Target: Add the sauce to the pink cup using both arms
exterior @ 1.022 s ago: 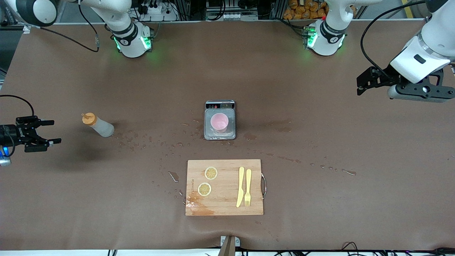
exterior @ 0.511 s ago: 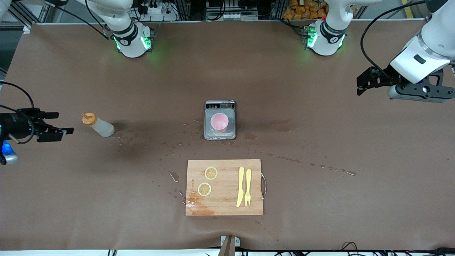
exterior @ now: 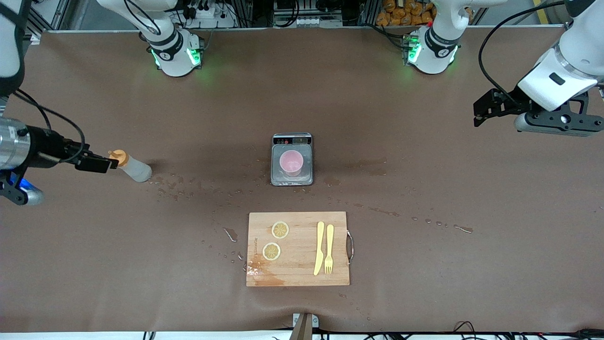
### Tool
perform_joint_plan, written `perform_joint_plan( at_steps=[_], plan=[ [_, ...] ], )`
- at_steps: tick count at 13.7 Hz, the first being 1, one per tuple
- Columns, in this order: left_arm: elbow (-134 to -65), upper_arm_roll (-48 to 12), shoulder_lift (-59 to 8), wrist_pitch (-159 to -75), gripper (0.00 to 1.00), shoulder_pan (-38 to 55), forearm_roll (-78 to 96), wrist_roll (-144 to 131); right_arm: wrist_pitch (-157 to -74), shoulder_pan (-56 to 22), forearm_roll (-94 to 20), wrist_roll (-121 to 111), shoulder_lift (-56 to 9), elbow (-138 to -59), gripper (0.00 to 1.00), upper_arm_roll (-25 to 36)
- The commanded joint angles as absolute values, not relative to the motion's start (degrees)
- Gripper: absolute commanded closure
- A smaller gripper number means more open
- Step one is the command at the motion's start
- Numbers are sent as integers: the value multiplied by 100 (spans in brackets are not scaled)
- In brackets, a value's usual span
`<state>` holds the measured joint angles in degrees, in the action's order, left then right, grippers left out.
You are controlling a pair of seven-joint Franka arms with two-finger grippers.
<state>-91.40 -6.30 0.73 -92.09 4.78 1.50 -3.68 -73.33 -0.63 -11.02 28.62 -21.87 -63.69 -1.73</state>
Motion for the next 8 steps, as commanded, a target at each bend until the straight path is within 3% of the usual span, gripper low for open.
perform_joint_plan(
  at_steps=[1, 3, 8],
  plan=[
    [-9018, -650, 35, -9105, 0, 475, 132, -475, -7575, -88, -643, 1799, -1733, -6636, 0, -184],
    [-9026, -650, 44, -9105, 0, 475, 141, -475, -8030, -9, -519, 1014, -1347, -7098, 0, -158],
    [-9026, -677, 53, -9105, 0, 536, 132, -475, -9779, 53, -396, 554, 77, -9365, 0, -193]
  ],
)
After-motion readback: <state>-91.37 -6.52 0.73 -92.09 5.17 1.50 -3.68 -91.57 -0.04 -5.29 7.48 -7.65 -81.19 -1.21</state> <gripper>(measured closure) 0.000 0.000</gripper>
